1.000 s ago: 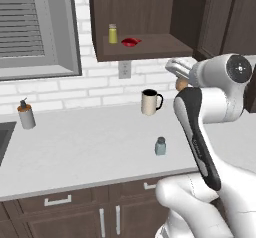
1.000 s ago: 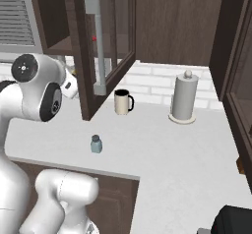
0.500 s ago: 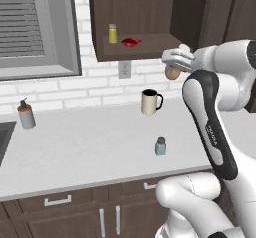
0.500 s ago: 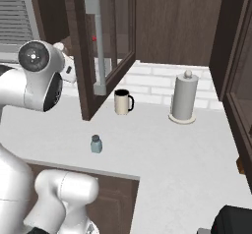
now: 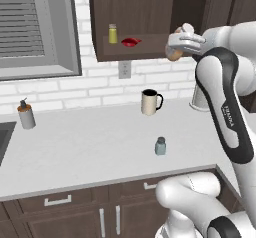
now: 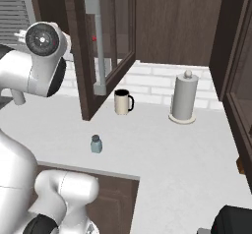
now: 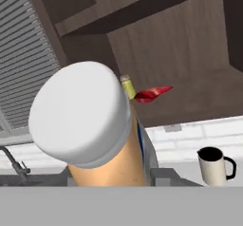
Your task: Put the shaker and condiment bottle from the counter next to their counterparts in the cabinet.
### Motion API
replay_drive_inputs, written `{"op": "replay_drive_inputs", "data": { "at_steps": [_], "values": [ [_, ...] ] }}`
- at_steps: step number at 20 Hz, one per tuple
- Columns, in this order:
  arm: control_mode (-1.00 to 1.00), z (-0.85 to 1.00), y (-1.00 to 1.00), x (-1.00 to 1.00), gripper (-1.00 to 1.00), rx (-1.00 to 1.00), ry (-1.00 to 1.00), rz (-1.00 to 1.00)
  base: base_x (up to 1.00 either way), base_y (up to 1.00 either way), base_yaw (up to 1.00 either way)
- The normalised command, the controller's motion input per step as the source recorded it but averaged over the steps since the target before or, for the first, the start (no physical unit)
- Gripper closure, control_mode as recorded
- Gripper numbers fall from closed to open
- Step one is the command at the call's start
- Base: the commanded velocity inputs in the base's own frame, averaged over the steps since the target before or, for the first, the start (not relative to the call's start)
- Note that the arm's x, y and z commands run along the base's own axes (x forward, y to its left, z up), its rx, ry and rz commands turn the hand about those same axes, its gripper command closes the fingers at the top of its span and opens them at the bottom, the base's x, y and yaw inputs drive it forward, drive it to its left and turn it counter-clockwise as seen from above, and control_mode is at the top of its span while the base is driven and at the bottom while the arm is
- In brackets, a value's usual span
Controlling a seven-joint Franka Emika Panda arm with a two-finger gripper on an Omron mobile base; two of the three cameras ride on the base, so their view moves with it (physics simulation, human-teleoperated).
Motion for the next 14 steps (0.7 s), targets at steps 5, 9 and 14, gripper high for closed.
{"op": "replay_drive_inputs", "data": {
  "at_steps": [5, 9, 14],
  "values": [
    [-1.0, 0.18, 0.23, 0.0, 1.0, -0.12, 0.0, 0.02, 0.0, 0.0, 0.0],
    [-1.0, 0.0, 0.07, 0.0, 1.0, -0.16, -0.02, 0.0, 0.0, 0.0, 0.0],
    [-1.0, 0.0, -0.03, 0.0, 1.0, -0.09, -0.05, 0.0, 0.0, 0.0, 0.0]
  ]
}}
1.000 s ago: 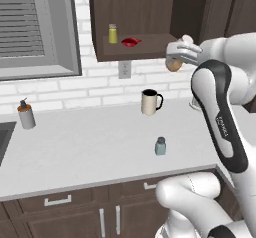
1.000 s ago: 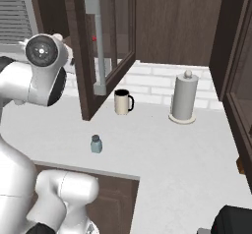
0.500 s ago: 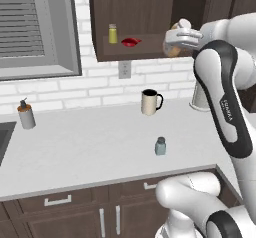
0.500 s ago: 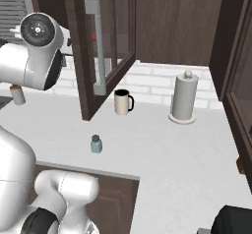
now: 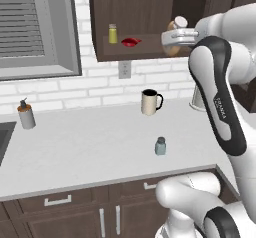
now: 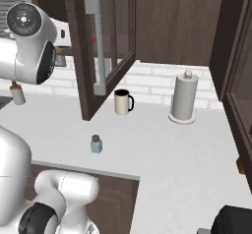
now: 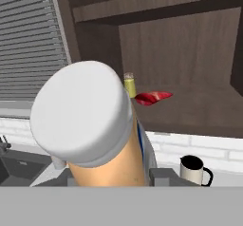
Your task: Put the shaker and condiment bottle from the counter next to their counterparts in the cabinet.
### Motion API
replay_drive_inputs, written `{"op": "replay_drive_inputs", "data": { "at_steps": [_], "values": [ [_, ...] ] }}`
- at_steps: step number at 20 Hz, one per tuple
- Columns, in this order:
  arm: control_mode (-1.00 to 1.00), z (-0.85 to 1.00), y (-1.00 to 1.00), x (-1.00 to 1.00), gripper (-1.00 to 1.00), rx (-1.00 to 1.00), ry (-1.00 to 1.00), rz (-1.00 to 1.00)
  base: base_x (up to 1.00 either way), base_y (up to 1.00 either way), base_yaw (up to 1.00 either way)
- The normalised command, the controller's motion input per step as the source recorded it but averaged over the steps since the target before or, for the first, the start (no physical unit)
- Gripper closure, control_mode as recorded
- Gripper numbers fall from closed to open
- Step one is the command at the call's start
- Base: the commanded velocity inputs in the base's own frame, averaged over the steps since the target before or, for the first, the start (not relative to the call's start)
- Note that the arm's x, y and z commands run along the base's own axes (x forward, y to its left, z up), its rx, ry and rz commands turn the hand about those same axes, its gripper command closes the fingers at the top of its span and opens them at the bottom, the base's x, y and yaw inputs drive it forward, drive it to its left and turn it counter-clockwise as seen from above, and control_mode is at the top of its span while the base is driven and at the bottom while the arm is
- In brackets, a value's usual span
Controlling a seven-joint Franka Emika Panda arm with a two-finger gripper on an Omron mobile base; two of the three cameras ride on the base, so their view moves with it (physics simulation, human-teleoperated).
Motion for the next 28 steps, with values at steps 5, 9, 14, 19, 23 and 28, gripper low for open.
{"op": "replay_drive_inputs", "data": {
  "at_steps": [5, 9, 14, 19, 23, 28],
  "values": [
    [-1.0, -0.02, -0.05, 0.35, 1.0, 0.0, -0.01, 0.04, 0.0, 0.0, 0.0],
    [-1.0, -0.03, 0.0, 0.56, 1.0, 0.0, 0.12, 0.02, 0.0, 0.0, 0.0],
    [-1.0, 0.0, -0.09, 0.56, 1.0, -0.01, 0.14, 0.01, 0.0, 0.0, 0.0],
    [-1.0, 0.0, -0.04, 0.1, 1.0, -0.05, 0.01, 0.0, 0.0, 0.0, 0.0],
    [-1.0, 0.0, 0.03, 0.09, 1.0, -0.05, 0.0, 0.0, 0.0, 0.0, 0.0],
    [-1.0, 0.0, 0.0, 0.31, 1.0, -0.02, 0.0, 0.0, 0.0, 0.0, 0.0]
  ]
}}
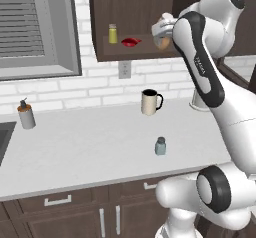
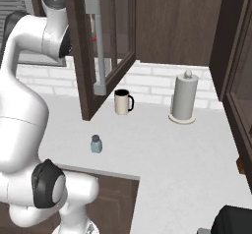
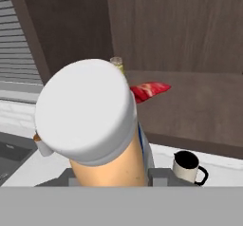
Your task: Put the shaker and condiment bottle from the counter next to their counterparts in the cabinet.
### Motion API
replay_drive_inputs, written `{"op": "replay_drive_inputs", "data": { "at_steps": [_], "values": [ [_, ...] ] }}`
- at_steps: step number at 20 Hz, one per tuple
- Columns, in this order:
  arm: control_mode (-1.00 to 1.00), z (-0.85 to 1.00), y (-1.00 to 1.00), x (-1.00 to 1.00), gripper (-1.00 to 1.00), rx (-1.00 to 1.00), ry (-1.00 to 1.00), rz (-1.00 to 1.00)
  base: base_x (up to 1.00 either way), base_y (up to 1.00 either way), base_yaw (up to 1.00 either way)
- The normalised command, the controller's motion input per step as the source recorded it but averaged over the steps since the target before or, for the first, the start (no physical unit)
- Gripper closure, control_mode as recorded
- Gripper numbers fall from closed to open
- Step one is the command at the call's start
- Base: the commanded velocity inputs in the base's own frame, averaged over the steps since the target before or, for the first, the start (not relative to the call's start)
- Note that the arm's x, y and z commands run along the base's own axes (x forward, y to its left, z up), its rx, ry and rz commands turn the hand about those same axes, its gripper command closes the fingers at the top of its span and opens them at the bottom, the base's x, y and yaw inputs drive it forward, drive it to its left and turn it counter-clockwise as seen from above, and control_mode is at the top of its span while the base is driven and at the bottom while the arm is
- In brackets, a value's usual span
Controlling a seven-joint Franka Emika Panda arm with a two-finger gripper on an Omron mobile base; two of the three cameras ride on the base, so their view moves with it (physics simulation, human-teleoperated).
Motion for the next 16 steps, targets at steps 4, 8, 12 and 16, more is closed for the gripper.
{"op": "replay_drive_inputs", "data": {
  "at_steps": [4, 8, 12, 16],
  "values": [
    [-1.0, 0.0, 0.0, 0.39, 1.0, -0.02, 0.0, 0.0, 0.0, 0.0, 0.0],
    [-1.0, 0.0, 0.0, 0.35, 1.0, -0.01, 0.0, 0.0, 0.0, 0.0, 0.0],
    [-1.0, 0.0, 0.0, 0.29, 1.0, 0.0, 0.0, 0.0, 0.0, 0.0, 0.0],
    [-1.0, 0.0, 0.0, 0.31, 1.0, -0.01, 0.0, 0.0, 0.0, 0.0, 0.0]
  ]
}}
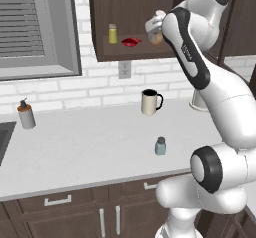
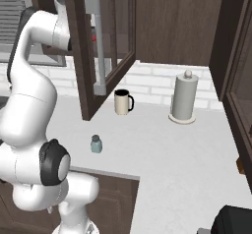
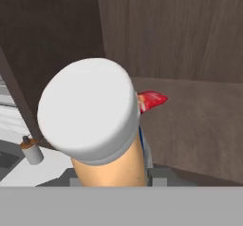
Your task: Put the shaker and condiment bottle from the counter next to their counterparts in the cabinet.
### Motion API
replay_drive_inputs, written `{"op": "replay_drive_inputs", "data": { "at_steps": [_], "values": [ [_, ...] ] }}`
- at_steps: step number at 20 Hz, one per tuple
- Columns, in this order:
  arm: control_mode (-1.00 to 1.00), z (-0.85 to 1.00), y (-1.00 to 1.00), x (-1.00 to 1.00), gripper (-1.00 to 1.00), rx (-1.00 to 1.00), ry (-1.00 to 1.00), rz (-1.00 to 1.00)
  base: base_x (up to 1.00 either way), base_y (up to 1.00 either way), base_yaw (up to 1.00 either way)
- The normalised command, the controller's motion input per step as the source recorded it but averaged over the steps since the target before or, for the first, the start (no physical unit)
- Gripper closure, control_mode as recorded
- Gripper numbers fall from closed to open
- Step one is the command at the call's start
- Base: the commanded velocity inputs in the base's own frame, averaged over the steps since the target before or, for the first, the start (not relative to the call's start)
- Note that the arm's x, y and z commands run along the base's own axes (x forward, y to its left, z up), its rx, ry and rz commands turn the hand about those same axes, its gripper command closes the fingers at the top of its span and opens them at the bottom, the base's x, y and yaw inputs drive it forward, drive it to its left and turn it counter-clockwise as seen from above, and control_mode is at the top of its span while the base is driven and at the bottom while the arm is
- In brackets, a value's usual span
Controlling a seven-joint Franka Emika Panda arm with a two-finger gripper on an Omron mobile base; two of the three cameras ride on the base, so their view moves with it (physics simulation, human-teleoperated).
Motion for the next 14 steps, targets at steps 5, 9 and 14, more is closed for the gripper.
{"op": "replay_drive_inputs", "data": {
  "at_steps": [5, 9, 14],
  "values": [
    [-1.0, -0.02, 0.0, 0.22, 1.0, -0.03, 0.0, 0.0, 0.0, 0.0, 0.0],
    [-1.0, -0.02, 0.0, 0.18, 1.0, -0.03, 0.0, 0.0, 0.0, 0.0, 0.0],
    [-1.0, -0.06, 0.0, 0.12, 1.0, -0.02, 0.0, 0.0, 0.0, 0.0, 0.0]
  ]
}}
